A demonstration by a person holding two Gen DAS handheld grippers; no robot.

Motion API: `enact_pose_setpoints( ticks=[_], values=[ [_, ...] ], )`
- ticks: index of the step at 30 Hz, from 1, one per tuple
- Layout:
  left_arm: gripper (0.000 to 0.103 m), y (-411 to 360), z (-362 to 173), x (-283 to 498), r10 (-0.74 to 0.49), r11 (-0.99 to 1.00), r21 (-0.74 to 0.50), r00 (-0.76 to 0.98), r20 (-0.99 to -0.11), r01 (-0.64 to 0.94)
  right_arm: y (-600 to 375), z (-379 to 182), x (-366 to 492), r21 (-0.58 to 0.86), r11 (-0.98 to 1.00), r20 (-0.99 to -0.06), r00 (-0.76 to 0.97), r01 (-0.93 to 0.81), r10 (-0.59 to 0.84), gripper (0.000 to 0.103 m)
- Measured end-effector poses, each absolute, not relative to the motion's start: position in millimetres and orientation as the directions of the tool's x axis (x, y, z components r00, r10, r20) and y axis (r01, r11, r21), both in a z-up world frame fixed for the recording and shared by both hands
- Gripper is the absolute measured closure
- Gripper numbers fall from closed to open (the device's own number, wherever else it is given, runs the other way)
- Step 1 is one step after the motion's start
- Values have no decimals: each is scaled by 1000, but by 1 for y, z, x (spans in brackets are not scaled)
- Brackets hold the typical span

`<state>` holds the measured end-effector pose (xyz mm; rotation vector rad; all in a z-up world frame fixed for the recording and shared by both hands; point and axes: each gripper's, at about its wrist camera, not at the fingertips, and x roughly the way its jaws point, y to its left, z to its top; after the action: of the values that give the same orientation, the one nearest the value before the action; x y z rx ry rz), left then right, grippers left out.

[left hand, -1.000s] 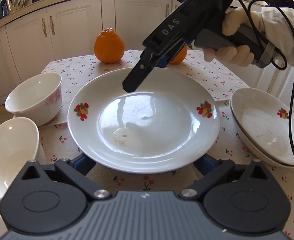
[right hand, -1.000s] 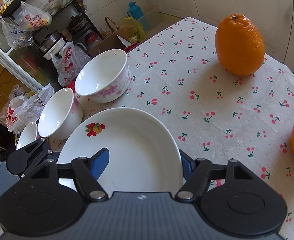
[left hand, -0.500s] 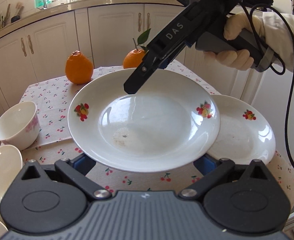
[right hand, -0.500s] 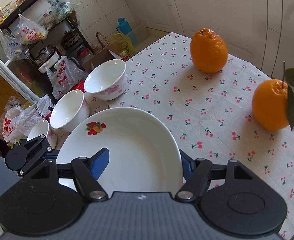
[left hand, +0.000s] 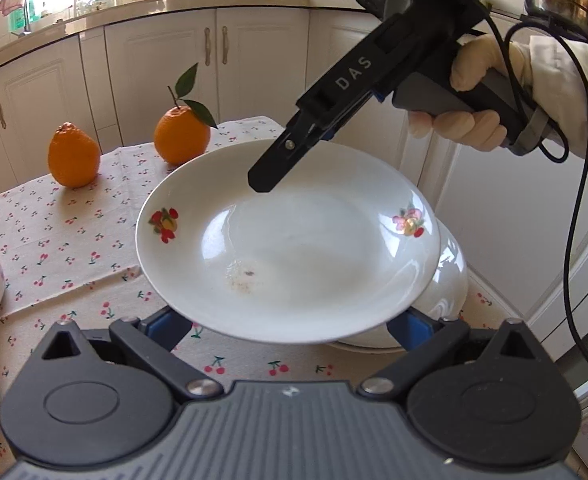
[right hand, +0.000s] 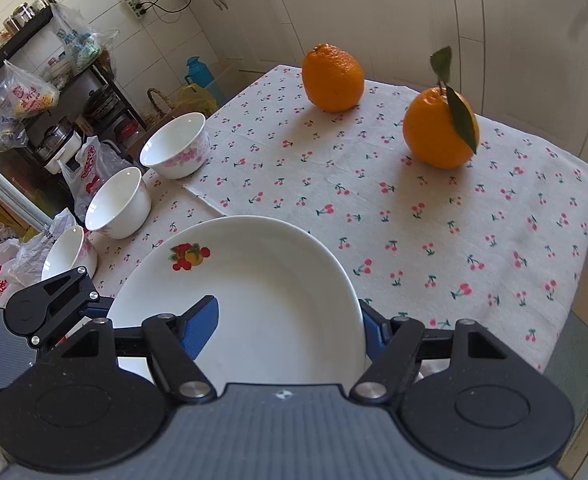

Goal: Organize plates and bowls
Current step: 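Lift the flat plate with the right gripper and carry it over the plate stack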

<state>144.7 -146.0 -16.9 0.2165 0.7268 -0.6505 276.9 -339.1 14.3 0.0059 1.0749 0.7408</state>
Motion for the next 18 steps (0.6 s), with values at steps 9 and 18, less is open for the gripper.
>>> enact_pose_setpoints(
  ticks=[9, 18],
  values=[
    [2, -166, -26, 135, -502, 742, -40, 514, -695, 670, -370, 4, 252, 351, 800, -800, 288, -487, 526, 26],
    [2, -173, -29, 133, -494, 738, -32, 507, -706, 674, -384, -11, 246, 356, 820, -808, 293, -448, 511, 26]
  ],
)
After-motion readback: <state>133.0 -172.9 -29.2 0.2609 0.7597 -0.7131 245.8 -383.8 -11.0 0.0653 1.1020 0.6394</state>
